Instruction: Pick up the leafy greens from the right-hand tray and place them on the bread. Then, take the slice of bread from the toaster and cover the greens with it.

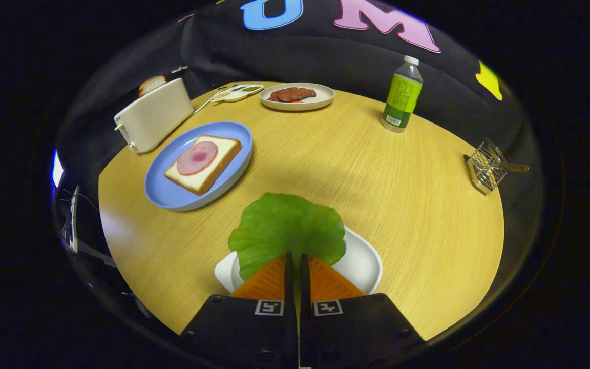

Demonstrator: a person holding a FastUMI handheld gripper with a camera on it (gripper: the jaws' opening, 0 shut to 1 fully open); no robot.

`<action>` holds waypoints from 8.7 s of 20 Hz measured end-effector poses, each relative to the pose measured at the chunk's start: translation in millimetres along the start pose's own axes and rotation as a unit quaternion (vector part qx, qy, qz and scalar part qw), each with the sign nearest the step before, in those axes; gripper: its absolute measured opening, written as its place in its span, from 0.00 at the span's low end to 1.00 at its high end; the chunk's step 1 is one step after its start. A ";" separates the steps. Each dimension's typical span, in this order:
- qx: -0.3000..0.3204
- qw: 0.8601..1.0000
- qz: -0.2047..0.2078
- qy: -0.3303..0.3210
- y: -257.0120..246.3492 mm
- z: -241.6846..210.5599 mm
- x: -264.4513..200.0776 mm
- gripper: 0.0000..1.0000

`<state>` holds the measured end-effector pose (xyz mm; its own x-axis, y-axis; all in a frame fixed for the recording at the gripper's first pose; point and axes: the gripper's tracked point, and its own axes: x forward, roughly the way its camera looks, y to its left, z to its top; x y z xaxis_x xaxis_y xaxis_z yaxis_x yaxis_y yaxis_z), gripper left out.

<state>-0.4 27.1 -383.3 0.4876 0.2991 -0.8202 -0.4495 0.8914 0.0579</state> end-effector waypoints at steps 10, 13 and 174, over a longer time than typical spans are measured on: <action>0.021 0.998 -0.007 -0.062 38.2 104.4 -64.5 0.07; 0.029 0.997 0.019 -0.076 72.1 136.3 -62.3 0.07; 0.107 0.897 -0.175 -0.391 -40.2 246.8 -319.9 0.99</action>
<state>46.5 -20.4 17.2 0.9845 0.0618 -0.1642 -0.0542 0.9972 0.0507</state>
